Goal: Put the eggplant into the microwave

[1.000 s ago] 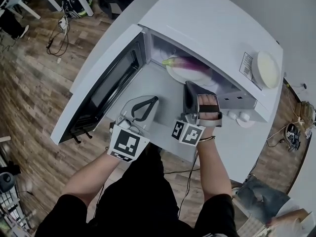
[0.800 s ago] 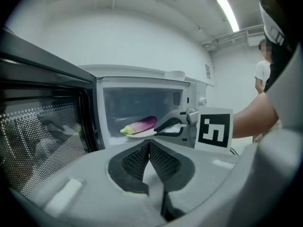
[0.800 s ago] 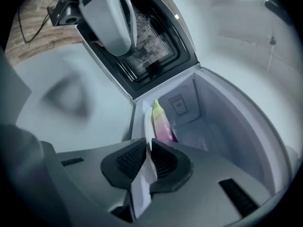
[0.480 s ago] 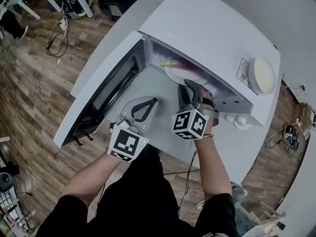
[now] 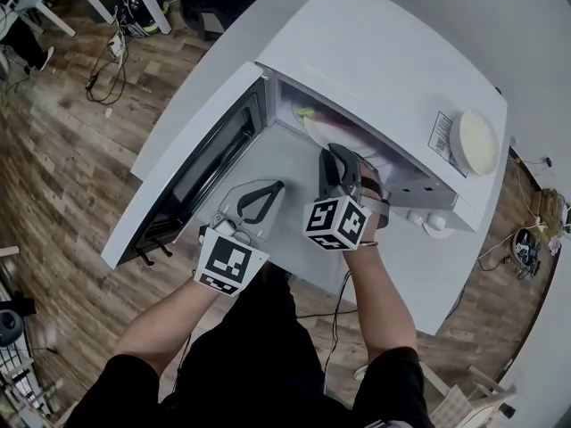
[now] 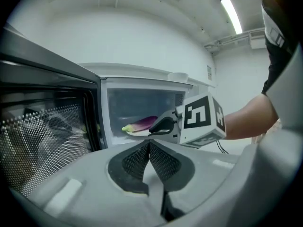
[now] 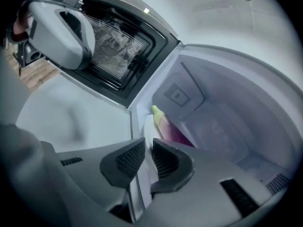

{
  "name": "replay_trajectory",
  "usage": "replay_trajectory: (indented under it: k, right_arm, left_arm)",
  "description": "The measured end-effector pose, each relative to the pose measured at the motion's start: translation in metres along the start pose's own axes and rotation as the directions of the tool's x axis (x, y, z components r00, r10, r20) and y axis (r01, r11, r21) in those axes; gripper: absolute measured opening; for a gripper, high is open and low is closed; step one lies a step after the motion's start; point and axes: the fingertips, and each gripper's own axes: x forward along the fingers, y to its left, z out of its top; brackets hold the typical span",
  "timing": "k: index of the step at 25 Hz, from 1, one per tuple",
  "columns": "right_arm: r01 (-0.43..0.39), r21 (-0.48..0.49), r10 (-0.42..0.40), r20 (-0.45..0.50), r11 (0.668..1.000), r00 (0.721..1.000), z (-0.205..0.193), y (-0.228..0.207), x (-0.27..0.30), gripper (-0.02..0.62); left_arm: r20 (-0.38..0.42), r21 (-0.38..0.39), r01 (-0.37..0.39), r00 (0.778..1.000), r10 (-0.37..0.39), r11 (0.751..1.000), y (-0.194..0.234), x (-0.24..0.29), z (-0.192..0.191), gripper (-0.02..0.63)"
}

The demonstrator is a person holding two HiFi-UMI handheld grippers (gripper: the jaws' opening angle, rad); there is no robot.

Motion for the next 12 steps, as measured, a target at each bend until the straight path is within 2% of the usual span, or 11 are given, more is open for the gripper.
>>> replay_trajectory:
  k: [6, 12]
  right_arm:
    - [-0.021, 0.154, 0.022, 0.0, 0.988, 1.0, -0.004, -0.013, 0.01, 0.063]
    - [-0.027, 0.235, 0.029, -0.008, 0.972, 1.0, -0.008, -0.027, 0.022, 0.063]
  left_arm:
    - [-0.011, -0.01, 0.013, 1.0, -0.013, 1.0, -0.001, -0.001, -0.003, 0.009]
    - [-0.011, -0.012, 0.018, 1.0, -0.018, 1.0, 0.0, -0.002, 0.0, 0.009]
